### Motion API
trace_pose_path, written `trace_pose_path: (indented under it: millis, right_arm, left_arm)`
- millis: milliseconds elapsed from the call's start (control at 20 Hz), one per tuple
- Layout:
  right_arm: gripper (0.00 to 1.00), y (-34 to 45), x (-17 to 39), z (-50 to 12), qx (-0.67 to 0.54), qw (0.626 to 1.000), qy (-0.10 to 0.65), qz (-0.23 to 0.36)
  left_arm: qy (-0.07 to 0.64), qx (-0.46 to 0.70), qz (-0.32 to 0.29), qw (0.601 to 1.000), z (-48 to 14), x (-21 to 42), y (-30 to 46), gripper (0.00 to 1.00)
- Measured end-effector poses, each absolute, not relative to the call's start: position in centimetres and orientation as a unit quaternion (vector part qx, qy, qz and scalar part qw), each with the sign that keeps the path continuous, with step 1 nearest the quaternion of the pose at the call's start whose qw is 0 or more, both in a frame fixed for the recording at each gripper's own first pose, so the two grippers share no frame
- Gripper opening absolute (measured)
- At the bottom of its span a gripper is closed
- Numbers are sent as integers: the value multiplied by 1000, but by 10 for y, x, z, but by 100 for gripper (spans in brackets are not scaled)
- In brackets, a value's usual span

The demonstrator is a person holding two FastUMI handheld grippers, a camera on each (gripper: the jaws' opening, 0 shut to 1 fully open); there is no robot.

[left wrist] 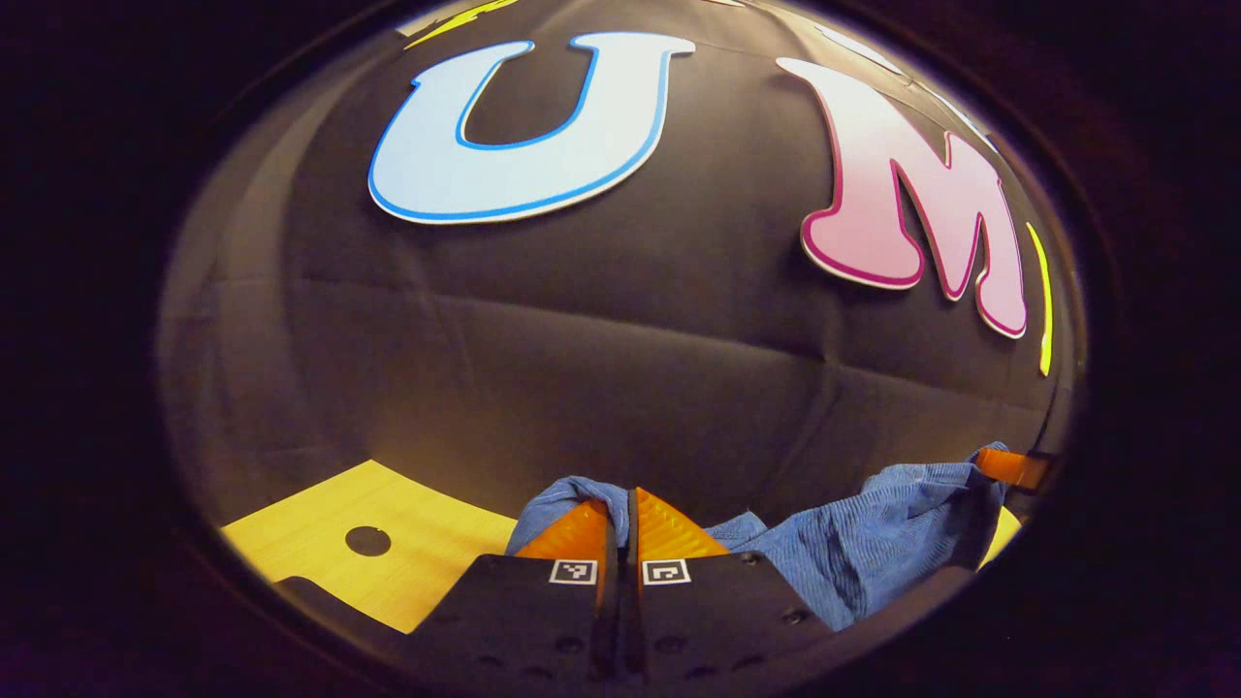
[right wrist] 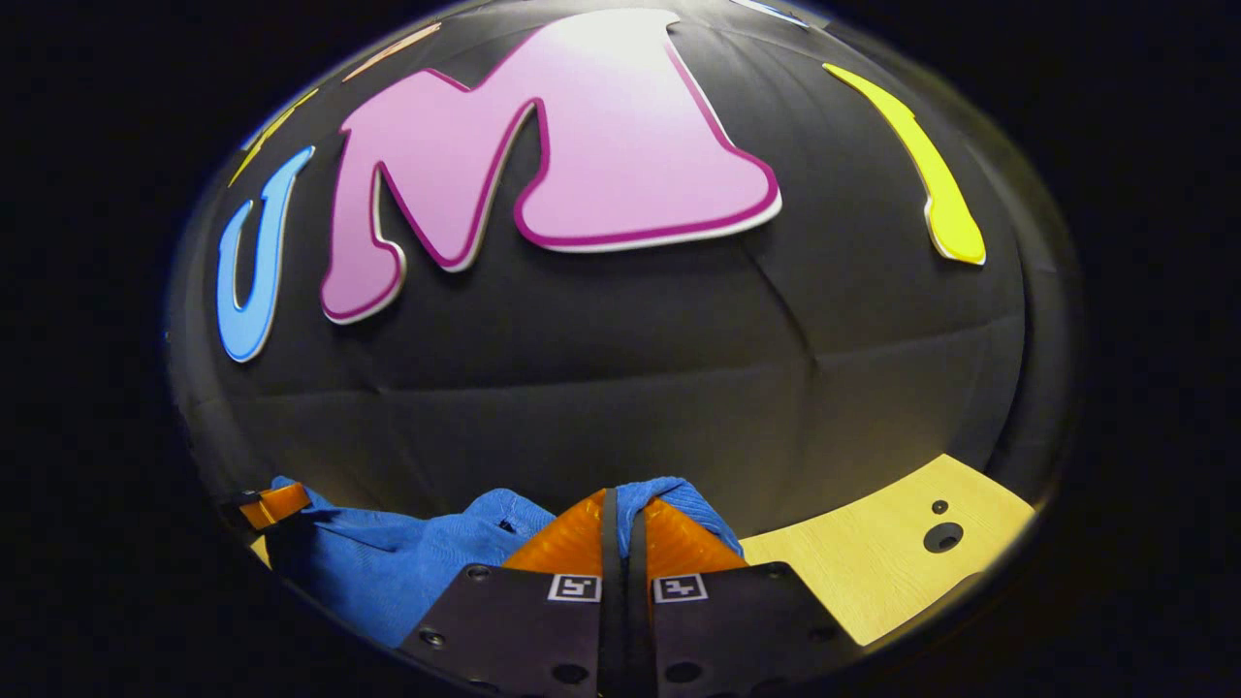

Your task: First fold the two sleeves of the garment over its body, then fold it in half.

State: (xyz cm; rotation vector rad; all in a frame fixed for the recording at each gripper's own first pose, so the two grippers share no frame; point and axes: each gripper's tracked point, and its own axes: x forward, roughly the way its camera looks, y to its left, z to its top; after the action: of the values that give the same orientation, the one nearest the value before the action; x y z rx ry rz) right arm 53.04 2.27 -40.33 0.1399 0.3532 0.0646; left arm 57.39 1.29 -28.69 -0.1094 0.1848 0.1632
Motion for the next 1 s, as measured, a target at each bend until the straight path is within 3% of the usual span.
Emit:
trace_pose_path:
  millis: [100,200,250,350,650,1000]
  right_arm:
    - [12,17,526,-428,59,977,203,20]
    - [29,20,519,-438,49,975,217,27]
    - [51,18,516,-436,34,977,211,27]
    - [97,19,507,-420,5,982,189,30]
    - [98,27,454,-367,3,989,146,31]
    - [98,39,355,-302,-21,994,105,27]
  left_arm:
    - [104,-73,67,990,-304,576,7,5]
    - [118,-90,81,986,-316,572,9,56]
    - [129,-87,91,984,-322,566,11,82]
    - [144,-83,94,982,-320,552,7,84]
    - [101,-34,71,992,-270,477,-8,85]
    - [37,-52,37,997,-202,358,-23,84]
